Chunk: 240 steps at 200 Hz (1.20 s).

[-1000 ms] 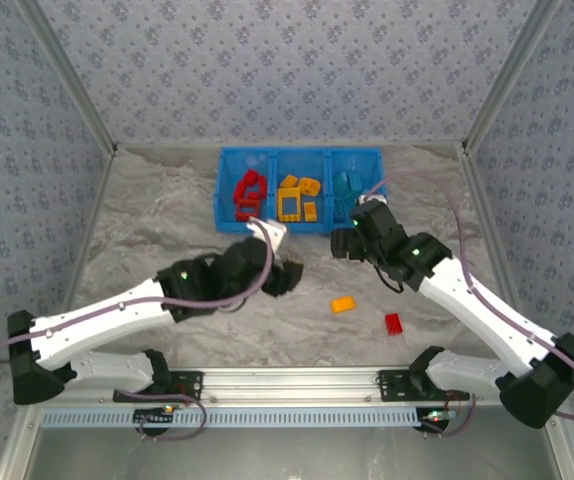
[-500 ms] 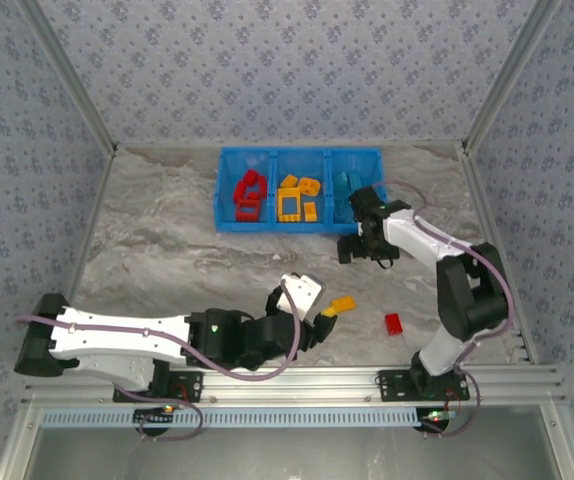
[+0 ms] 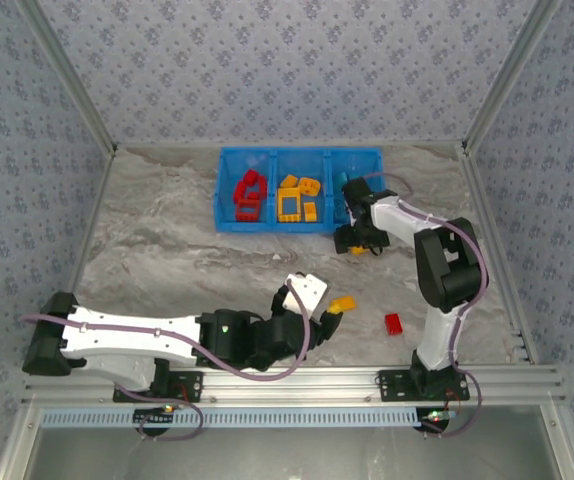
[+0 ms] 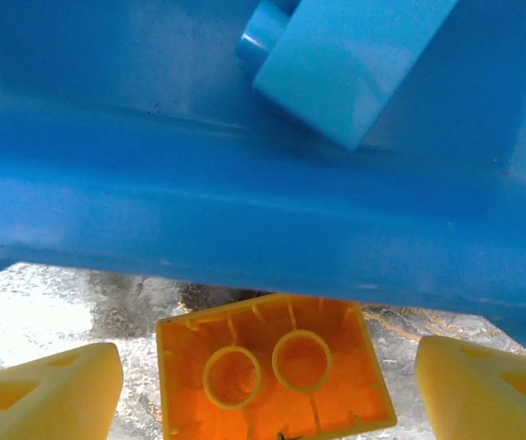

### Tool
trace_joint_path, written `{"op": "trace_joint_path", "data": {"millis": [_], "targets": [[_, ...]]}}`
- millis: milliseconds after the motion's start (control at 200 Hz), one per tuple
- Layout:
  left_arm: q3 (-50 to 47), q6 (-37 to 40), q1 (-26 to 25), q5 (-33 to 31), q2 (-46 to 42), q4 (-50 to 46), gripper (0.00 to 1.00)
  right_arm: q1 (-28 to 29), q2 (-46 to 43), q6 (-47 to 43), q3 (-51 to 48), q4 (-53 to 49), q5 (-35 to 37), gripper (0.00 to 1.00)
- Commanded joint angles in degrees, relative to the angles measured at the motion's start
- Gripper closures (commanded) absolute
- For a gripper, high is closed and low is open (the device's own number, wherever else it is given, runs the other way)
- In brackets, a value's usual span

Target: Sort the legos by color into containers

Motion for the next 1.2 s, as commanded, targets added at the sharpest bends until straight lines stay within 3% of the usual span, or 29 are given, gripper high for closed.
{"op": "trace_joint_path", "data": {"millis": [0,300,494,739,964,1194], "targets": [[1.93,-0.71,-0.25,-1.63,-0.27,0.04,0.30,-0.43,0.74,-0.88,1.20,0.51,0.55,0.20],[2.38,-0.60,-0.28,-2.45,-0.35,-0.82,0.30,0.15,-0.31,0.26,0.14,1.75,0.97,0.46],[4.23,-0.79,-0.26,-5.16,-0.72,-4.12,0.30,3.11,-6.71,1.61,-2.80,0.42,2.96,0.51],[10.16,-1.81,1.96,-13.45,-6.14,-15.41,0.30,16.14,-17.17,3.80,0.57,-6.63,8.75,0.49],[10.02,-0.91,4.75,-15.44,-12.10,-17.83,0.29,20.05,-8.71,1.08,15.15,-7.38,9.44,0.49],[9.14,-3.38,4.75,-15.54,-12.84,-19.46,0.29,16.15,9.03,-4.69,37.13,-14.44,13.59,0.49]]}}
